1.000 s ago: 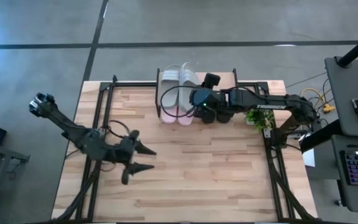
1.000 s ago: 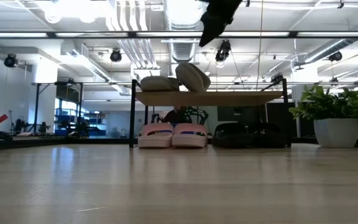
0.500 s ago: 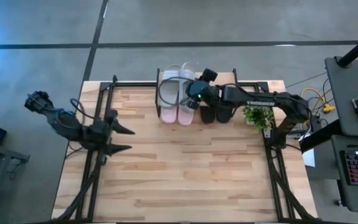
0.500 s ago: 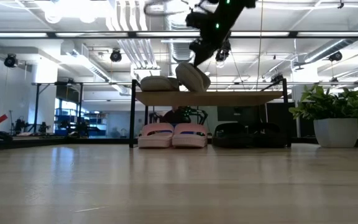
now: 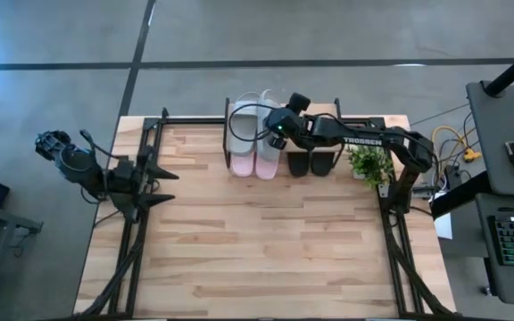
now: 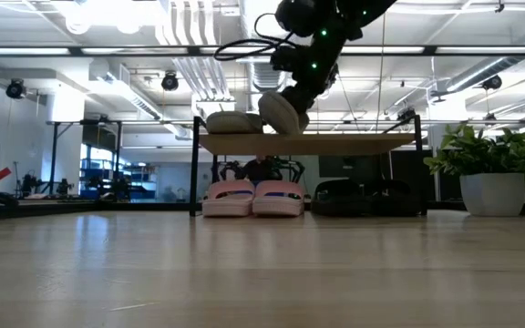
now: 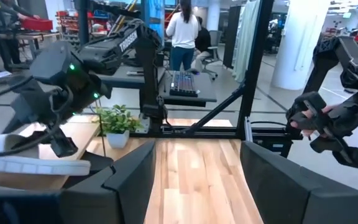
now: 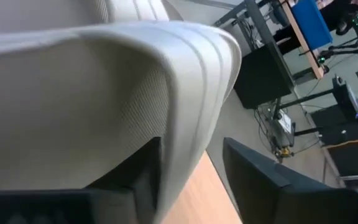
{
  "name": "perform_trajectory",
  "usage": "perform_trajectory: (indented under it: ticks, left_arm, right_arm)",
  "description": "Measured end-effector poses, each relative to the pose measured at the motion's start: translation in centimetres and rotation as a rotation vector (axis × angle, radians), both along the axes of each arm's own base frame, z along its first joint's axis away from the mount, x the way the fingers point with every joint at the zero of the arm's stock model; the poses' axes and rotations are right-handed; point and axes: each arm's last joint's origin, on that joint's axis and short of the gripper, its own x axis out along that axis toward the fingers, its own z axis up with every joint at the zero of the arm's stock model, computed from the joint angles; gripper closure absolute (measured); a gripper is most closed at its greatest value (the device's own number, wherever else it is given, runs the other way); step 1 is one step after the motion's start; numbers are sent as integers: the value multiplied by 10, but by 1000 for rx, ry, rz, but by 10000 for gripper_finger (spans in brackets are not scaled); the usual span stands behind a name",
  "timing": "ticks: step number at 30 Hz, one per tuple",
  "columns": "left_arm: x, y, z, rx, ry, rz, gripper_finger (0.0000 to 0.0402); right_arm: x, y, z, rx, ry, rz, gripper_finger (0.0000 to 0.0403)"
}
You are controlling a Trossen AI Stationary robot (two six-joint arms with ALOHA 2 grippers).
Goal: Pick and place slides into the shelf
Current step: Put the right gray slide on the shelf
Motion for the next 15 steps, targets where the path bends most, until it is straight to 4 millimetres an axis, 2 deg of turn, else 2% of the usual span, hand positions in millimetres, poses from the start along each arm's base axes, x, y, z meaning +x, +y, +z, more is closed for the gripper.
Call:
perform_trajectory:
  ticks: [9,15]
  left_arm:
    - [-19,14,5,1,-67,15,181]
    - [-28,19,4,-5,-90,26,181]
  right_arm:
    - [1,-5,-4,-70,106,-1,384]
    - [-1,-6,0,-130,152,-43,390]
